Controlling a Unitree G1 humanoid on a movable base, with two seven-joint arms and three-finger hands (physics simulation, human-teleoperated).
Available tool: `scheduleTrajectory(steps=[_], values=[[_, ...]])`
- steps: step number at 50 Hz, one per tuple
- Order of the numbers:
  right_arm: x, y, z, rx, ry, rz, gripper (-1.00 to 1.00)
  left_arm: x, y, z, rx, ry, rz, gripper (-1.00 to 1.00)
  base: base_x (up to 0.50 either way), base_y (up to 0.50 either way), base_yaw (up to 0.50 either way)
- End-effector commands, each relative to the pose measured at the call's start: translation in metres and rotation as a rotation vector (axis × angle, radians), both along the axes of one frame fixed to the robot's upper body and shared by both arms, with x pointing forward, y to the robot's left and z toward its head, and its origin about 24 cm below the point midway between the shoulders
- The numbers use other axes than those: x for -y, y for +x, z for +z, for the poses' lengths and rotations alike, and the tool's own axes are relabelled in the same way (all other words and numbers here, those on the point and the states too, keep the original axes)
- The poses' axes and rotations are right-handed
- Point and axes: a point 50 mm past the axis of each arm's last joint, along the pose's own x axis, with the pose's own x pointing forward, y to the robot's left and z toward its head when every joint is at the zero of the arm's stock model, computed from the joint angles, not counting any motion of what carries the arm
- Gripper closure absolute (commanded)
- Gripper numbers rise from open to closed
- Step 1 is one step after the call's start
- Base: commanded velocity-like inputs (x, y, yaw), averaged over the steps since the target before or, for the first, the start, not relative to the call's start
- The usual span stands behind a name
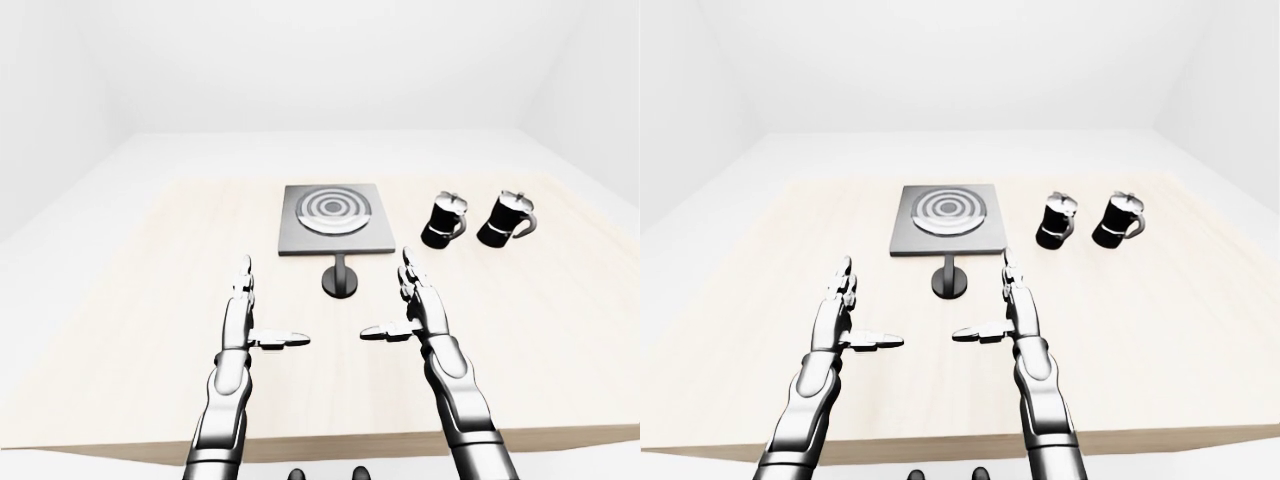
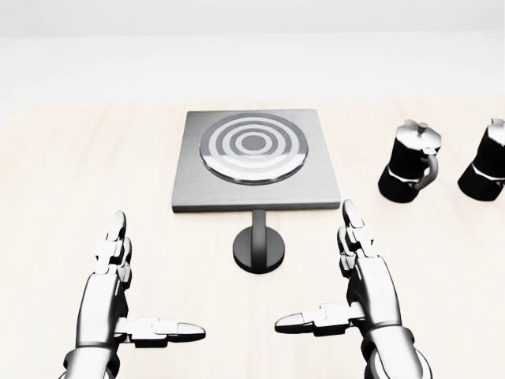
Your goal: Turn off the stove.
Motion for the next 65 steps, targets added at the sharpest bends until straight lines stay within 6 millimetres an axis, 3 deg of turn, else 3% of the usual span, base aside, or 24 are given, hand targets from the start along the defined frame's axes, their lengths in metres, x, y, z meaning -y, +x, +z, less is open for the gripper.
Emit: scheduleTrajectory(steps=[1,18,22,32,39,52,54,65], values=[[0.001,0.0,-0.001,-0.006,0.001,-0.009,-1.0,0.0,0.0,0.0,0.0,-0.001,0.001,-1.0,0.2,0.0,0.0],[0.0,0.001,-0.002,-0.012,-0.009,-0.003,-1.0,0.0,0.001,-0.004,-0.019,-0.001,0.004,-1.0,0.12,0.0,0.0],[-0.001,0.002,-0.002,-0.014,-0.01,-0.005,-1.0,-0.002,-0.003,0.005,0.024,-0.018,0.005,-1.0,0.11,0.0,0.0],[-0.001,0.002,-0.001,-0.012,-0.013,-0.007,-1.0,-0.03,-0.015,0.026,0.121,-0.052,0.162,-1.0,0.0,0.0,0.0],[-0.002,0.003,-0.002,-0.013,-0.019,0.001,-1.0,-0.064,-0.024,0.043,0.206,-0.056,0.386,-1.0,0.0,0.0,0.0],[-0.001,0.002,-0.002,-0.013,-0.022,-0.007,-1.0,-0.104,-0.043,0.038,0.192,-0.006,0.644,-1.0,0.0,0.0,0.0],[-0.001,0.002,-0.001,-0.01,-0.022,-0.008,-1.0,-0.117,-0.056,0.034,0.186,0.033,0.796,-1.0,0.0,0.0,0.0],[0.001,0.0,0.002,0.009,-0.019,-0.028,-1.0,-0.126,-0.068,0.032,0.167,0.023,0.787,-1.0,0.0,0.0,0.0]])
